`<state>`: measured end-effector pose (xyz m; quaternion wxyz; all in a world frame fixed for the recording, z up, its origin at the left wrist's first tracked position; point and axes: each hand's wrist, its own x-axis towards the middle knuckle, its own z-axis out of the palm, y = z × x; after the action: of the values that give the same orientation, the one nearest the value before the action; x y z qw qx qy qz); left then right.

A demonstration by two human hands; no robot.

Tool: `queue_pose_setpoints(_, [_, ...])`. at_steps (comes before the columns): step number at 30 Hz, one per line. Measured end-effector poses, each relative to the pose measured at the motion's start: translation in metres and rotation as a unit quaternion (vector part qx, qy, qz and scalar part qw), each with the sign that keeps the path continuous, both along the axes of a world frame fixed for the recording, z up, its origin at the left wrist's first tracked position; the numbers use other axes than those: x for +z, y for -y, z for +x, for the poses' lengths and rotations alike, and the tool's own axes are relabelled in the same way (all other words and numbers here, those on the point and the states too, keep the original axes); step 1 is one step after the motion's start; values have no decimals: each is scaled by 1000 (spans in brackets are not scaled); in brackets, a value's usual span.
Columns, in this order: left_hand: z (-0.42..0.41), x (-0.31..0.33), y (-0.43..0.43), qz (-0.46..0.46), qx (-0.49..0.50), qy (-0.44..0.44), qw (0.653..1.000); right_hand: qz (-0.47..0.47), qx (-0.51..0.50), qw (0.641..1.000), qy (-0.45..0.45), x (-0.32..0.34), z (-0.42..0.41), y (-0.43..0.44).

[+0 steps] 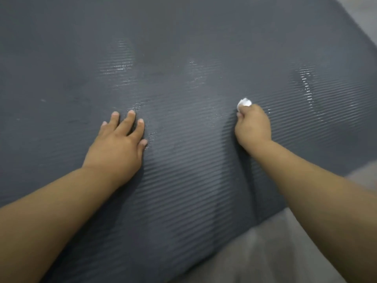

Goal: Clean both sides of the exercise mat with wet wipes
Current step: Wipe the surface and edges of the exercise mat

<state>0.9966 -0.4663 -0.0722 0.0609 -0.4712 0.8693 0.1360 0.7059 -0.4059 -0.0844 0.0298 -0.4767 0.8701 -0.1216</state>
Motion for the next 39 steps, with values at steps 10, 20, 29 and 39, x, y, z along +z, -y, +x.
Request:
queue_pose_setpoints(10, [-10, 16, -7, 54, 22, 60, 997, -62, 176, 982, -4, -3, 5, -68])
queue_pose_setpoints(20, [-18, 16, -33, 57, 5, 88, 994, -68, 309, 945, 80, -12, 109, -148])
queue_pose_setpoints(29, [-28, 25, -58, 90, 12, 108, 990, -13, -82, 997, -2, -6, -35, -150])
queue_pose_setpoints(39, [-36, 21, -83, 80, -13, 114, 990, -51, 288, 953, 75, -6, 66, -185])
